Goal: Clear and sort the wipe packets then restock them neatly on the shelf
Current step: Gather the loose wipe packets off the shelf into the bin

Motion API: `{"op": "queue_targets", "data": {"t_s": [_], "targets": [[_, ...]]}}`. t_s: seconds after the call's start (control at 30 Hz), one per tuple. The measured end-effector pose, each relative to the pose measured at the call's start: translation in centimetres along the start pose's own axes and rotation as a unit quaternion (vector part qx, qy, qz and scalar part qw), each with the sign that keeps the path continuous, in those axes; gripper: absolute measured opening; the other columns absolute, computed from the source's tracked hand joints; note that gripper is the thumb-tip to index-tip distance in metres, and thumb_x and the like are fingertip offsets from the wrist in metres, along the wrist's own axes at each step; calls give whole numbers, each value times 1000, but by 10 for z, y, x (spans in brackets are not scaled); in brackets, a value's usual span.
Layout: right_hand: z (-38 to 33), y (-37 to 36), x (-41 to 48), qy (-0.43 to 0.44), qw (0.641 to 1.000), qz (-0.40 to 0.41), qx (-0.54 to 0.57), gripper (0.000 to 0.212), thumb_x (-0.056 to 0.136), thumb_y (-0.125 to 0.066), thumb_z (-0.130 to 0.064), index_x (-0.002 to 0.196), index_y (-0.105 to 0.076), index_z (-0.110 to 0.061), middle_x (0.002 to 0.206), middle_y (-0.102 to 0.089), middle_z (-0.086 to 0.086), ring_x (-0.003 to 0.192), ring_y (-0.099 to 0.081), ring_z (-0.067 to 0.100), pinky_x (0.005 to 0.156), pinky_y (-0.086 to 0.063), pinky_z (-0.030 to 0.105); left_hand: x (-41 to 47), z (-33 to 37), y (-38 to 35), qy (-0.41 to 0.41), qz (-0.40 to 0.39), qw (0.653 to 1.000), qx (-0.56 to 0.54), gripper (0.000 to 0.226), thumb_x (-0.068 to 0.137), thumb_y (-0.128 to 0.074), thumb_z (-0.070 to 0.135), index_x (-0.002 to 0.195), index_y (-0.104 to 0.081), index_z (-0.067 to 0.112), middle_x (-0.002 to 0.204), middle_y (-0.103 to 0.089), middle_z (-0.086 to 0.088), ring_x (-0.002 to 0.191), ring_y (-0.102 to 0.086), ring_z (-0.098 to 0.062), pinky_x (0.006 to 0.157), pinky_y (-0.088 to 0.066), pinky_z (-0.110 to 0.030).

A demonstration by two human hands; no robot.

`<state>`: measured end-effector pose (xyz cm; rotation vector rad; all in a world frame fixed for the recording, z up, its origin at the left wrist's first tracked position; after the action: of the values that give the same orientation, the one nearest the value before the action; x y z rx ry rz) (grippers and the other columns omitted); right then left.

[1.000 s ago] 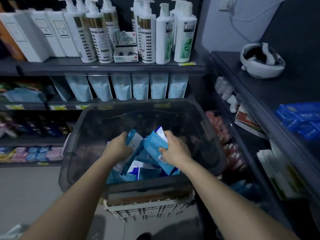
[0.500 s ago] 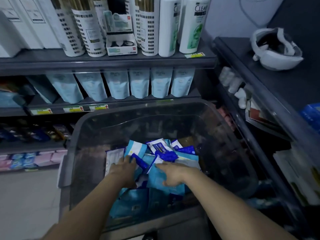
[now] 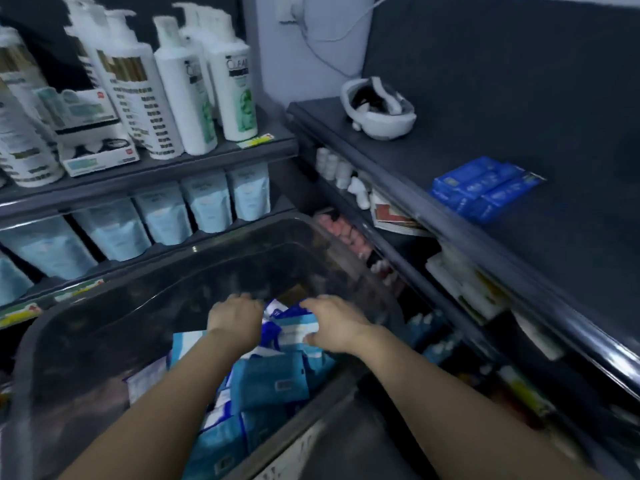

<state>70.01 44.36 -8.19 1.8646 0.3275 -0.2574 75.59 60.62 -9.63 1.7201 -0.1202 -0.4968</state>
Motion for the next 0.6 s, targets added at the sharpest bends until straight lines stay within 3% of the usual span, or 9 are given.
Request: {"op": "queue_targets", "data": {"t_s": [0.13,0.27,0.6], "targets": [[34,34,-49,-31,989,142,42,59,86,-67,-29,139,-46,-20,136,-49,5,128,-44,24,101,-40,35,-2,47,35,-53,52,997,5,35,87,-53,19,122,-54,19,123,-53,-4,120,-49,-23,89,-45,-35],[77,53,-113,-82,970,228,32,53,84,-68,-34,132,-52,-19,129,-53,6,122,-47,27,99,-42,38,-18,104,70,-99,116,988,6,34,88,-53,22,122,-55,21,122,-53,-3,119,-48,-24,87,-45,-35],[188,34,-337,-243,924,295,19,58,87,-65,-37,139,-45,-21,138,-47,6,128,-42,25,101,-39,36,-128,286,116,-245,217,945,-9,31,84,-55,20,116,-57,17,120,-56,-5,118,-49,-26,89,-48,-38]]}}
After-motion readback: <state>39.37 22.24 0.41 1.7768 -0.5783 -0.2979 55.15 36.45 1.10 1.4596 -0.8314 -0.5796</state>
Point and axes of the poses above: each hand's wrist, its own x-axis towards the middle knuckle, its own y-axis out of the back of the hand, z = x × y, the point moved 2 cm from there along x, towards the middle knuckle
